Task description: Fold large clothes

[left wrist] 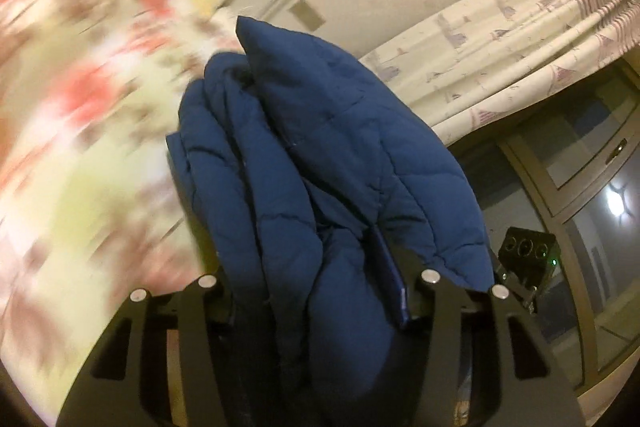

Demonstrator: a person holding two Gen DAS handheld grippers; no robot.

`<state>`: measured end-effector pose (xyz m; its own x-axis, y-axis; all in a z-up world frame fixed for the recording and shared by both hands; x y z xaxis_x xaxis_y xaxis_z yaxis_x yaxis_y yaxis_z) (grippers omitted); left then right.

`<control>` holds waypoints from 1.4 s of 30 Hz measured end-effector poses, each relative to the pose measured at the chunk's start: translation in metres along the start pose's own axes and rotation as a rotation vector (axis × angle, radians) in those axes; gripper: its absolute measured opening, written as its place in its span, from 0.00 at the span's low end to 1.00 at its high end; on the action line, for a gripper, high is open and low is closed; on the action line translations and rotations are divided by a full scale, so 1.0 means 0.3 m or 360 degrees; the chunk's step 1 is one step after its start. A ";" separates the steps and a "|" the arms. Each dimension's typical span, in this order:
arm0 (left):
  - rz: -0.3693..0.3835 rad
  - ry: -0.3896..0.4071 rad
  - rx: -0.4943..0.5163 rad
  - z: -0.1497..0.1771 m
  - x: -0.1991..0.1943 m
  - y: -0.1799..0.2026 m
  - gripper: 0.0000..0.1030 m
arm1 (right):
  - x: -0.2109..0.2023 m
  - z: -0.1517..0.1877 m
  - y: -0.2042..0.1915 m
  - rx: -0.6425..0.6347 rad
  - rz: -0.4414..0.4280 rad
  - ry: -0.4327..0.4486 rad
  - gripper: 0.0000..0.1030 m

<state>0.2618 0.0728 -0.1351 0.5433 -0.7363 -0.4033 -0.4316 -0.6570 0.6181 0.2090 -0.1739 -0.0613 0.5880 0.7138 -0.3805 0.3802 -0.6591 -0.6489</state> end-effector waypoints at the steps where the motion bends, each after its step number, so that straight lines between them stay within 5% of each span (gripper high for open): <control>1: 0.0021 0.0007 0.0010 -0.041 0.051 0.015 0.51 | -0.016 -0.038 0.015 -0.0019 0.0027 0.0034 0.78; 7: -0.0101 -0.0117 -0.0054 -0.154 0.354 -0.031 0.52 | 0.043 -0.195 0.323 0.0215 0.0214 -0.0019 0.78; 9: -0.0178 -0.0169 -0.0104 -0.122 0.428 -0.085 0.61 | 0.101 -0.165 0.462 0.0410 0.0375 -0.0149 0.84; 11: -0.0176 -0.0151 -0.0090 -0.108 0.421 -0.087 0.68 | 0.097 -0.139 0.505 0.0498 0.0327 -0.0110 0.91; 14: -0.0277 -0.0141 -0.0002 -0.105 0.371 -0.065 0.71 | 0.049 -0.122 0.442 0.0447 0.0385 -0.0040 0.95; 18: -0.0593 -0.0008 0.0248 -0.132 0.209 0.033 0.74 | -0.037 -0.148 0.354 0.0340 0.0532 0.0067 0.95; 20: -0.0804 0.0137 0.0443 -0.141 0.109 0.142 0.86 | -0.116 -0.143 0.285 0.0215 0.0610 0.0173 0.95; 22: -0.0888 0.0283 0.0610 -0.147 0.021 0.272 0.98 | -0.170 -0.140 0.192 0.0072 0.0671 0.0272 0.95; 27: -0.1122 0.0536 0.0892 -0.125 -0.115 0.570 0.98 | -0.287 -0.071 -0.024 -0.0228 0.0863 0.0469 0.96; 32: -0.1410 0.0572 0.0981 -0.029 -0.133 0.715 0.98 | -0.361 0.031 -0.165 -0.0355 0.1008 0.0561 0.96; 37: -0.1287 0.0389 0.0952 0.072 -0.104 0.707 0.98 | -0.398 0.108 -0.182 -0.0370 0.0991 0.0536 0.96; 42: -0.1273 0.0338 0.0940 0.104 -0.092 0.684 0.98 | -0.448 0.106 -0.173 -0.0345 0.1018 0.0525 0.96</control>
<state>0.1359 -0.0467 -0.0182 0.9205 -0.0394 -0.3887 -0.1407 -0.9616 -0.2357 0.0876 -0.2280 0.0026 0.9118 0.0900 -0.4006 0.0042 -0.9776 -0.2103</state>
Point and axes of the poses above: each gripper's, at about its wrist camera, not at the fingertips, and x roughly the way its jaws point, y to its right, z to its underside, the point moved 3 cm from there along x, roughly the way its jaws point, and after that the axes turned 11 degrees about x, right-handed, at the moved point
